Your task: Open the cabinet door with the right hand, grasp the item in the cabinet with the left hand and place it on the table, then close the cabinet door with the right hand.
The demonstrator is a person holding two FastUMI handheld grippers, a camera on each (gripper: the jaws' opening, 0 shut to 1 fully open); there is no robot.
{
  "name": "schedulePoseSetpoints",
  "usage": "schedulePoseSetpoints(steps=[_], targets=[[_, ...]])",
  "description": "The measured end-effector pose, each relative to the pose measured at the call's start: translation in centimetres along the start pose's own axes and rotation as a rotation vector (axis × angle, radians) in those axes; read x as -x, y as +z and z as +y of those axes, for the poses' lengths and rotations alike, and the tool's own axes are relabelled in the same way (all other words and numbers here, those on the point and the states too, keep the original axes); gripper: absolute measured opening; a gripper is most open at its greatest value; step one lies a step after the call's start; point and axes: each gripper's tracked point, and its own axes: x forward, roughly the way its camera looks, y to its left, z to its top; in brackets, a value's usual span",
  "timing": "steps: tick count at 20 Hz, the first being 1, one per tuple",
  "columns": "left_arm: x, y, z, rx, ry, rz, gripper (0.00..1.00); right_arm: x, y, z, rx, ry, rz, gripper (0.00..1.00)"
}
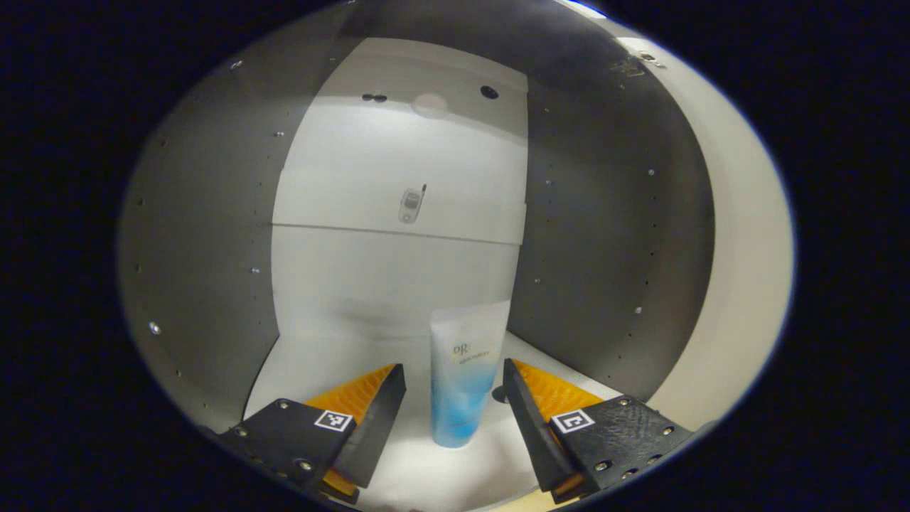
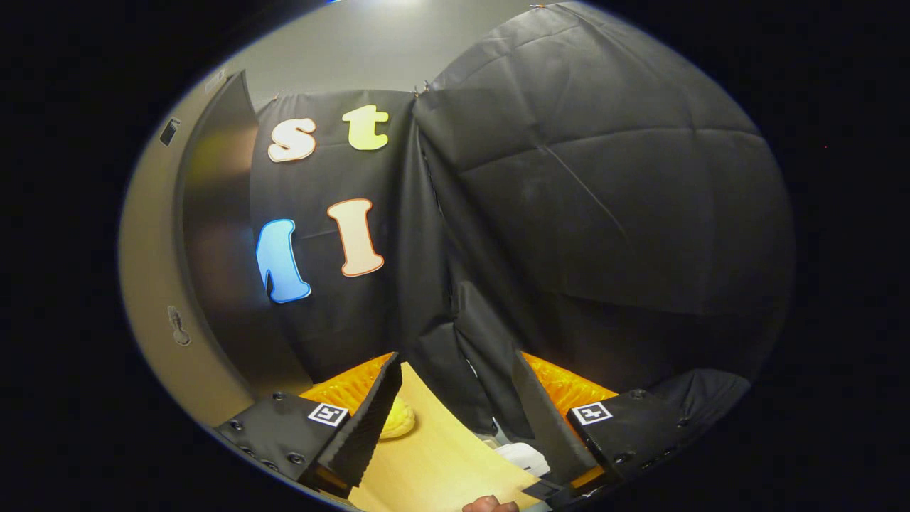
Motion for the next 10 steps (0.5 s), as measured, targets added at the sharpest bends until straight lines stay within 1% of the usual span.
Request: schedulePoseSetpoints(steps=[1,2,3,4,5,6,10], targets=[[0.0,-0.2,0.0,-0.001,-0.003,0.005,0.86,0.1,-0.2,-0.1,-0.004,-0.002,0.0,0.98],[0.1,-0.2,-0.1,0.002,-0.009,0.004,0.8,-0.1,-0.4,-0.3,-0.002,-0.008,0.002,0.98],[0.1,-0.3,-0.1,-0.006,-0.007,0.01,0.75,-0.1,-0.7,-0.6,-0.001,-0.013,0.007,0.93],[-0.1,-0.6,0.0,-0.018,-0.013,0.015,0.7,-0.1,-0.9,-0.8,-0.004,-0.016,0.014,0.93],[-0.1,-0.7,0.3,-0.04,0.0,0.014,0.64,0.1,-1.1,-0.9,-0.011,-0.016,0.018,0.98],[0.1,-0.3,0.7,-0.053,0.011,0.003,0.59,0.1,-1.3,-1.0,-0.022,-0.017,0.02,0.98],[0.1,-0.3,0.7,-0.088,-0.001,0.002,0.38,0.3,-1.4,-1.1,-0.051,-0.015,0.021,0.98]])
